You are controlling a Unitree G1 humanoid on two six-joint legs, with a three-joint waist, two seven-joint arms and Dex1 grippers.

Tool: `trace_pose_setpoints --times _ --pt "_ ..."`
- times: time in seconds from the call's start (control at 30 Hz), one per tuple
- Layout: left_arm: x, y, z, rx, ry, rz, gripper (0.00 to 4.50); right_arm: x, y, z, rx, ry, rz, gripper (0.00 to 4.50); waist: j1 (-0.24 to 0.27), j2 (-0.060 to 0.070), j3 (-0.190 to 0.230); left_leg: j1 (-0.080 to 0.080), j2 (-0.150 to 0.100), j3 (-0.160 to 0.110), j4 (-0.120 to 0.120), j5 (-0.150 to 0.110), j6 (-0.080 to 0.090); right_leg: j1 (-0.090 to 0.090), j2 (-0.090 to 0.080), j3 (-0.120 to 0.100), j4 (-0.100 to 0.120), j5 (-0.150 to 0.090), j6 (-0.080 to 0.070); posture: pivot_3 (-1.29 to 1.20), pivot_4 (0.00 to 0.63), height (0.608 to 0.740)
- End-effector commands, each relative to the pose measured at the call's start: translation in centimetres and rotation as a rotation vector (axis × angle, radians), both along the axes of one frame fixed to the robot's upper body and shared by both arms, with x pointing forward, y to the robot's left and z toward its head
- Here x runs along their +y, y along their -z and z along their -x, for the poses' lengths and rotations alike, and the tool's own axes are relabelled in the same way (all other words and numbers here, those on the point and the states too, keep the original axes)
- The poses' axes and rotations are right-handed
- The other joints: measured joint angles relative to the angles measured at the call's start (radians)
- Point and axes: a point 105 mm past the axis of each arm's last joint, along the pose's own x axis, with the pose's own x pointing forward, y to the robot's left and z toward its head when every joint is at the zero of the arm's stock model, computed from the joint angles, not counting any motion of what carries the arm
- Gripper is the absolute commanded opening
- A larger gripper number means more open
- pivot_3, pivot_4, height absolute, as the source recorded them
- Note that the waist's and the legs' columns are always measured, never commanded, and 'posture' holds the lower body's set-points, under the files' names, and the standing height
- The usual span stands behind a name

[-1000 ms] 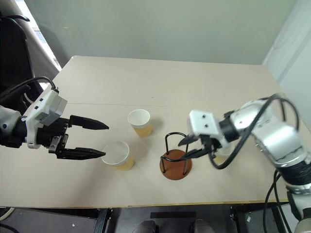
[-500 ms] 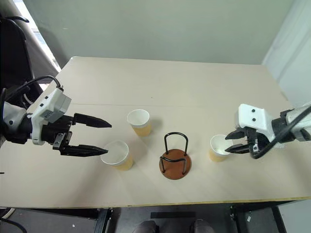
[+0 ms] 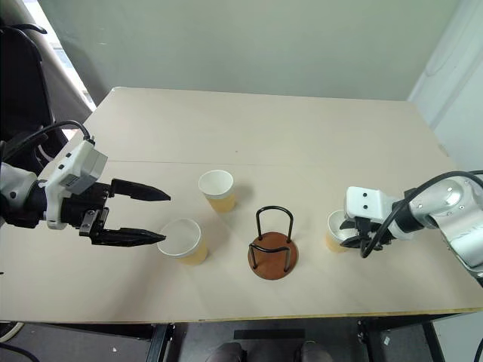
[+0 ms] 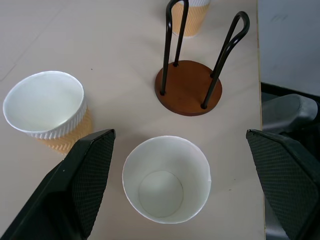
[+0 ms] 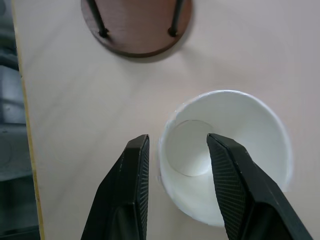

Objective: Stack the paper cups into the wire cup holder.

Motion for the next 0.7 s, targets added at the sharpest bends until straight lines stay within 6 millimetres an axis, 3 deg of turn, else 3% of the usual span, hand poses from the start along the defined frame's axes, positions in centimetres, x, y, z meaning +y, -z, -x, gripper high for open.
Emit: trace_pose_setpoints --times 0.03,0.13,0.23,0.37,0.6,0.7 --pt "0.0 -1.2 0.3 -0.049 -0.006 -0.003 4.5 0.0 0.0 -0.3 -0.023 -0.007 0.021 1.74 0.0 0.0 0.0 0.0 0.0 0.0 0.0 0.0 0.0 0.0 0.0 0.0 0.0 0.0 0.0 0.0 0.15 0.74" --pt "0.1 -1.2 0.3 -0.05 -0.011 -0.002 4.5 0.1 0.4 -0.9 -0.045 -0.01 0.033 1.16 0.0 0.0 0.0 0.0 0.0 0.0 0.0 0.0 0.0 0.0 0.0 0.0 0.001 0.0 0.0 0.0 0.15 0.74" --pt "0.1 -1.2 0.3 -0.051 -0.014 -0.002 4.5 0.2 0.3 -1.3 -0.065 -0.003 0.02 0.09 0.0 0.0 0.0 0.0 0.0 0.0 0.0 0.0 0.0 0.0 0.0 0.0 0.001 0.0 0.0 0.0 0.15 0.74" --pt "0.1 -1.2 0.2 -0.052 -0.018 -0.002 4.5 0.1 -0.7 -0.7 -0.053 -0.027 0.01 0.04 0.001 0.0 0.0 0.0 0.0 0.0 0.0 0.0 0.0 0.0 0.0 0.0 0.0 0.0 0.0 0.0 0.15 0.74" --pt "0.4 -1.3 0.1 -0.057 -0.028 -0.009 4.5 2.1 -11.4 2.4 -0.156 -0.212 -0.205 0.04 -0.001 0.001 0.001 -0.002 -0.001 0.002 0.0 0.0 -0.001 -0.002 0.001 0.001 0.0 0.0 0.0 0.0 0.15 0.74" --pt "0.4 -1.3 0.0 -0.057 -0.027 -0.008 4.5 4.2 -14.1 3.8 -0.197 -0.337 -0.281 0.04 -0.003 0.001 0.0 0.0 0.001 0.001 -0.001 0.0 -0.001 -0.001 0.003 0.001 0.0 -0.001 -0.002 0.0 0.15 0.74"
